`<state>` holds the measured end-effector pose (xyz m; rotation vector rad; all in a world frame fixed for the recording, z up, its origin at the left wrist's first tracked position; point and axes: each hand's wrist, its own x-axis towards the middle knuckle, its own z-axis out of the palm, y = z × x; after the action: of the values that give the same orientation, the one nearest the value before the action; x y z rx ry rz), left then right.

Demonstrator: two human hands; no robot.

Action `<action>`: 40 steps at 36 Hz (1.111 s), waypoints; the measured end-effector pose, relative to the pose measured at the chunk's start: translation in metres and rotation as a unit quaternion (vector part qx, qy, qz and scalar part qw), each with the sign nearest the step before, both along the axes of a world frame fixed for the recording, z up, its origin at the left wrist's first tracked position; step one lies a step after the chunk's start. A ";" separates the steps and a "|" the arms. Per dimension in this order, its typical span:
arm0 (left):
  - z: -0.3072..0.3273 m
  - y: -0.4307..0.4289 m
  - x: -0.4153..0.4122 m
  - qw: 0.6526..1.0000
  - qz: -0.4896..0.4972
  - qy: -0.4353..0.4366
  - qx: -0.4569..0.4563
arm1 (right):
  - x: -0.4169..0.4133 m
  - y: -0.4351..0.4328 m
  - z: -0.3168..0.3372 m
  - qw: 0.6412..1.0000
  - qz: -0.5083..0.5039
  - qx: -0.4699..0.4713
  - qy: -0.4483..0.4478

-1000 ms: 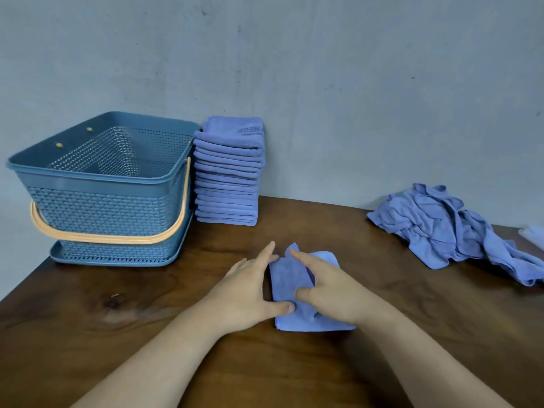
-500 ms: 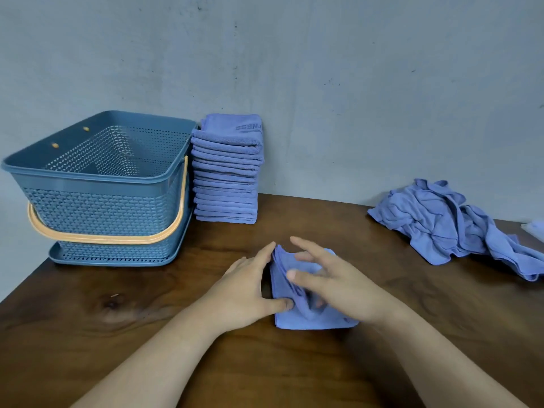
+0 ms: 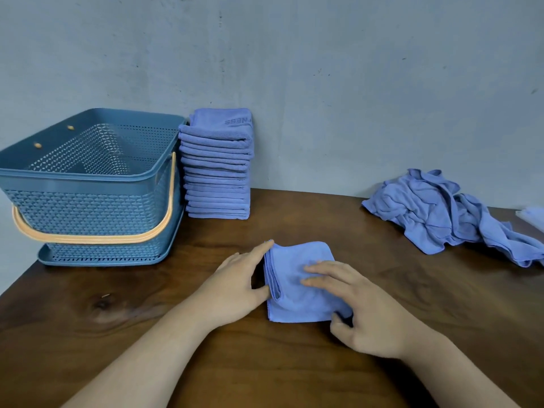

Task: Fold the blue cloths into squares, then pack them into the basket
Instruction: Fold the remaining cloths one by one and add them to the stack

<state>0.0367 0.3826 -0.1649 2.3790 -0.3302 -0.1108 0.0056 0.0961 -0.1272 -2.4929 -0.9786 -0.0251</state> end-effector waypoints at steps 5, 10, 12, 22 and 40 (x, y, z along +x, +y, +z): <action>0.001 0.000 0.000 0.995 -0.067 -0.058 0.044 | 0.004 -0.013 -0.019 0.994 -0.062 0.035 -0.085; -0.009 0.001 0.004 0.993 -0.054 -0.066 0.080 | 0.006 -0.014 -0.028 0.987 -0.090 0.009 -0.131; -0.009 -0.001 0.003 0.993 -0.049 -0.063 0.082 | 0.003 -0.018 -0.031 0.984 -0.103 0.013 -0.145; -0.003 -0.004 -0.001 0.997 -0.042 -0.038 0.052 | -0.002 -0.012 -0.010 0.988 -0.096 -0.033 -0.112; 0.010 -0.020 -0.019 0.980 -0.094 -0.032 0.172 | 0.050 0.005 -0.019 0.992 -0.034 -0.098 0.077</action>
<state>0.0175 0.3629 -0.1549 2.6917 -0.6104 -0.1941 0.0552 0.1007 -0.1467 -2.6595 -0.8692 0.2492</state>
